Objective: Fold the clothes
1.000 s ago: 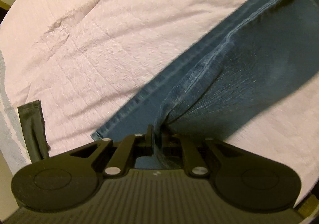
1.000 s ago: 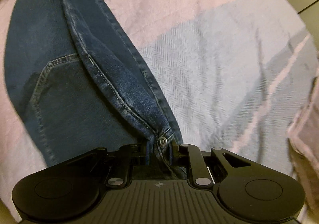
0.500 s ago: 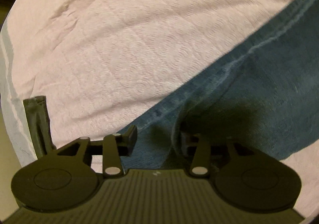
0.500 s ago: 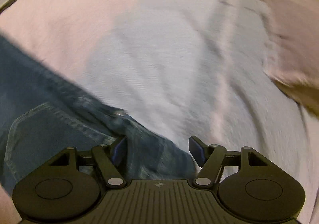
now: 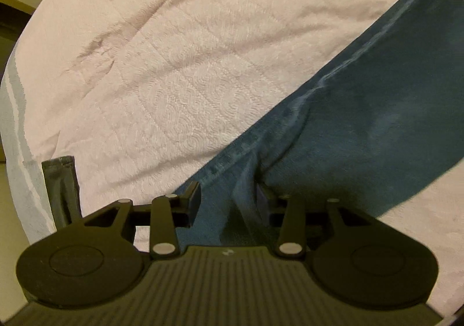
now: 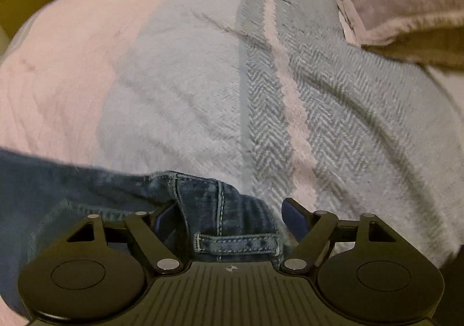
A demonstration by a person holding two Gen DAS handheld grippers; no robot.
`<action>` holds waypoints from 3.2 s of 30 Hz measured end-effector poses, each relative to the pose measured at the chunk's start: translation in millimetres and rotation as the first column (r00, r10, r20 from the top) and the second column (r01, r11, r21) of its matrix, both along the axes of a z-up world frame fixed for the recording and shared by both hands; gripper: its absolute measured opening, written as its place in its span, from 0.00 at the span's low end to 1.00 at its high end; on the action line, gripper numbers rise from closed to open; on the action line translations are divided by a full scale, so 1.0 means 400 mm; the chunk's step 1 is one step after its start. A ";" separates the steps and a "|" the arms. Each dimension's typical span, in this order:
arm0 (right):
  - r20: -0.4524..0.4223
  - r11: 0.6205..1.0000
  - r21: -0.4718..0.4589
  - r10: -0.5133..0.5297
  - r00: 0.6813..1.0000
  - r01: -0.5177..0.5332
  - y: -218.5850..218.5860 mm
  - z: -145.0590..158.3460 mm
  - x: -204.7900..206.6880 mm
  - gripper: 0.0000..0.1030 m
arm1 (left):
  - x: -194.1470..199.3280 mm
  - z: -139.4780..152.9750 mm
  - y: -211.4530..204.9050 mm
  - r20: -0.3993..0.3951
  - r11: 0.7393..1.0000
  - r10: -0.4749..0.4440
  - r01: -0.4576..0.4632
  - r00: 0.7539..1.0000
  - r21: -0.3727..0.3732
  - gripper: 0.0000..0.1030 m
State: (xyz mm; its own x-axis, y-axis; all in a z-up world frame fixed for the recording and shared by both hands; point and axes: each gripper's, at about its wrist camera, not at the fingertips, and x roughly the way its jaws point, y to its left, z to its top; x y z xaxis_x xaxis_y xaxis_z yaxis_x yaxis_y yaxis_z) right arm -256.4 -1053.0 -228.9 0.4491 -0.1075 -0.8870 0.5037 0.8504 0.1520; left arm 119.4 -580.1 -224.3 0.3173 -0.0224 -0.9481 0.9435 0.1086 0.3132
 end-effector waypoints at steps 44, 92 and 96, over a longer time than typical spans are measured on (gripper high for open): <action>-0.017 0.972 -0.234 0.030 0.999 -0.033 1.138 0.163 0.258 0.75 | 0.314 0.097 0.415 0.142 0.921 0.015 0.042 0.990 -0.387 0.22; -0.036 0.924 -0.120 0.362 0.932 -0.364 1.023 -0.073 0.703 0.51 | 0.414 -0.148 0.335 -0.085 0.956 -0.014 -0.012 0.996 -0.294 0.22; -0.053 0.993 -0.091 0.071 0.996 -0.076 0.916 -0.052 0.475 0.51 | 0.365 -0.084 0.327 -0.013 0.947 -0.024 0.018 1.000 -0.321 0.22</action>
